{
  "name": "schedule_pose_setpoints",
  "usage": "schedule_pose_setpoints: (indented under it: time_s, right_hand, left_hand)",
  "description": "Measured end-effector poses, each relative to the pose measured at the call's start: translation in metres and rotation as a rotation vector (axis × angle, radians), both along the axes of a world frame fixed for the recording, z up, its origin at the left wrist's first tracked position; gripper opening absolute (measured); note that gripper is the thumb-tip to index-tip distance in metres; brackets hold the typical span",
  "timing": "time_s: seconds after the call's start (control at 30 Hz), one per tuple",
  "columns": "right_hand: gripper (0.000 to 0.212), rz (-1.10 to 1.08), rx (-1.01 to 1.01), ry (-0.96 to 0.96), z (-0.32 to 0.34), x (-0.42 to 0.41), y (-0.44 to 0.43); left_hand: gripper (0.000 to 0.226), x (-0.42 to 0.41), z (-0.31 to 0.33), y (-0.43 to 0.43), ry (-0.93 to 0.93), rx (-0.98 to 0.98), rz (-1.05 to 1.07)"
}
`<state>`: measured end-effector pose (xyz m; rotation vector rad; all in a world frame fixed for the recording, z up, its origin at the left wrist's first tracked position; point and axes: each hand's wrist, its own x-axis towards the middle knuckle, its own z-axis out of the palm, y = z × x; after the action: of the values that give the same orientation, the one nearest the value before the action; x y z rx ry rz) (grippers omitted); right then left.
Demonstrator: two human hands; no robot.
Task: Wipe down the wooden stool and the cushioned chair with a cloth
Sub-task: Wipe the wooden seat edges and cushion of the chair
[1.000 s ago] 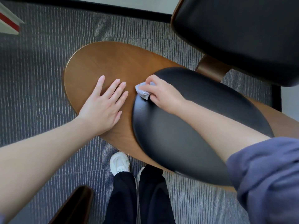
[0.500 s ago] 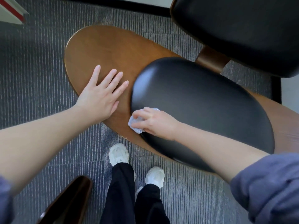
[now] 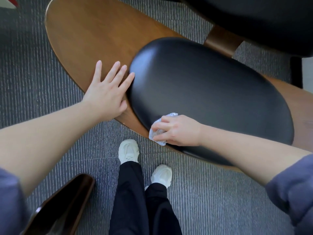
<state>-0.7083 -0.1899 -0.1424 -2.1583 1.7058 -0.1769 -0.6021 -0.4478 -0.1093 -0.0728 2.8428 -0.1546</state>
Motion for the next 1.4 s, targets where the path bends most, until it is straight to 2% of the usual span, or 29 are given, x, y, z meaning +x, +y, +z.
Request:
schedule_pose_setpoints:
  time_s: [0.1, 0.17, 0.3, 0.43, 0.5, 0.6, 0.73, 0.83, 0.93, 1.0, 1.1, 1.2, 1.27, 1.33, 1.4]
  right_hand:
    - [0.019, 0.138, -0.054, 0.043, -0.002, -0.012, -0.003]
    - [0.03, 0.181, -0.094, 0.066, -0.002, -0.021, -0.01]
    - [0.046, 0.036, -0.143, 0.025, -0.001, -0.041, -0.031]
    - [0.049, -0.016, -0.15, -0.009, -0.004, -0.051, -0.042]
    - [0.052, -0.153, -0.148, -0.043, -0.007, -0.054, -0.047]
    - [0.044, -0.363, -0.139, -0.16, -0.009, -0.065, -0.057]
    - [0.043, -0.609, -0.148, -0.209, -0.014, -0.082, -0.072]
    - [0.039, -0.902, -0.068, -0.123, -0.02, -0.108, -0.08]
    - [0.021, -1.139, 0.008, -0.056, -0.023, -0.136, -0.08]
    - [0.017, -1.271, 0.063, -0.043, -0.024, -0.153, -0.073]
    - [0.015, -1.399, 0.168, 0.029, -0.032, -0.18, -0.066]
    - [0.025, -1.507, 0.239, 0.061, -0.044, -0.202, -0.064]
    - [0.021, -1.583, 0.237, 0.004, -0.044, -0.208, -0.065]
    - [0.017, -1.639, 0.162, -0.137, -0.043, -0.208, -0.069]
    - [0.014, -1.606, 0.106, -0.223, -0.04, -0.202, -0.076]
  left_hand:
    - [0.095, -0.017, 0.002, -0.006, -0.159, -0.005, -0.031]
    - [0.11, -0.031, 0.001, -0.015, -0.223, -0.03, -0.079]
    - [0.128, -0.05, -0.002, -0.024, -0.292, -0.048, -0.106]
    - [0.128, -0.052, -0.002, -0.021, -0.339, -0.096, -0.107]
    - [0.127, -0.052, -0.001, -0.02, -0.35, -0.107, -0.105]
    - [0.125, -0.055, 0.0, -0.018, -0.385, -0.111, -0.092]
    - [0.124, -0.057, 0.001, -0.017, -0.424, -0.098, -0.068]
    - [0.124, -0.06, 0.002, -0.015, -0.448, -0.091, -0.054]
    - [0.124, -0.061, 0.003, -0.014, -0.469, -0.093, -0.04]
    - [0.123, -0.06, 0.004, -0.013, -0.474, -0.098, -0.043]
    - [0.123, -0.06, 0.004, -0.013, -0.474, -0.1, -0.045]
    - [0.122, -0.059, 0.002, -0.014, -0.47, -0.104, -0.05]
    - [0.122, -0.059, 0.002, -0.014, -0.469, -0.105, -0.054]
    - [0.123, -0.059, 0.002, -0.014, -0.473, -0.108, -0.056]
    - [0.122, -0.059, 0.001, -0.013, -0.474, -0.111, -0.055]
